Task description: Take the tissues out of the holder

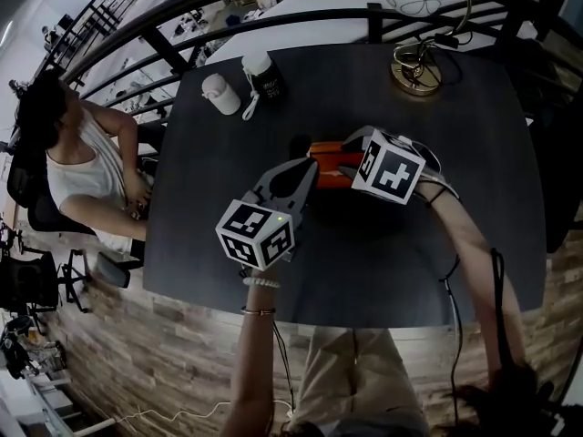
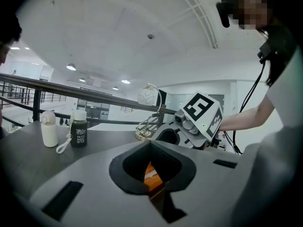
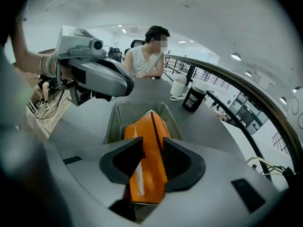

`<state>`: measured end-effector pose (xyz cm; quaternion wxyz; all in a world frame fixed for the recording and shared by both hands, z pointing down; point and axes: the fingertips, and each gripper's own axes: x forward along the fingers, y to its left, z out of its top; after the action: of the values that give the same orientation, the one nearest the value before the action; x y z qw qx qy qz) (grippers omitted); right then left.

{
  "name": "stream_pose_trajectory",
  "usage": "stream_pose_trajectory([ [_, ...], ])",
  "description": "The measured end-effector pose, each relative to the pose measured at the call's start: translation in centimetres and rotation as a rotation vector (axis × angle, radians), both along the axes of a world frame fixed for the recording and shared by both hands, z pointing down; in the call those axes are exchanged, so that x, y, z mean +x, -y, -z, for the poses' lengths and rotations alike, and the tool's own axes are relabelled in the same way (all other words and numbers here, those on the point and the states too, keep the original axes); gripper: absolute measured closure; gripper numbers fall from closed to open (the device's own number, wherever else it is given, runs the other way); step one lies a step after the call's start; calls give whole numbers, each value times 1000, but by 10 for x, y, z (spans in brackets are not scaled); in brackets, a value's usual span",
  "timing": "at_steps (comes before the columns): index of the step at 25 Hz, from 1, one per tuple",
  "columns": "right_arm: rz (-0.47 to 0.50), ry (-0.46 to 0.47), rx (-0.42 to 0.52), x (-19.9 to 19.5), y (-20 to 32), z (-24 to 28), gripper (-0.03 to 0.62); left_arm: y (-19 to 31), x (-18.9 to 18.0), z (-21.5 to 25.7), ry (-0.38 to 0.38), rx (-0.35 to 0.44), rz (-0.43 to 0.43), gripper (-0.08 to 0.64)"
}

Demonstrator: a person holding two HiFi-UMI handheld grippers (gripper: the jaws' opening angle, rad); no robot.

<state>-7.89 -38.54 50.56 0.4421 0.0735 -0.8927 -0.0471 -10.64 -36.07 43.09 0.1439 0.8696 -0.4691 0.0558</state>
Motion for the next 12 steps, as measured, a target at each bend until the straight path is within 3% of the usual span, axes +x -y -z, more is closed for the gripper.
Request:
stream_pose_trajectory([
  [10, -28, -121, -45, -7, 11, -22, 478, -2, -8, -15, -17, -23, 24, 552],
  [11, -29, -125, -44, -7, 12, -22, 485, -2, -8, -15, -18, -25, 25, 552],
  [12, -30, -126, -39, -8, 12, -22, 536, -3, -7, -16, -19, -26, 26, 552],
])
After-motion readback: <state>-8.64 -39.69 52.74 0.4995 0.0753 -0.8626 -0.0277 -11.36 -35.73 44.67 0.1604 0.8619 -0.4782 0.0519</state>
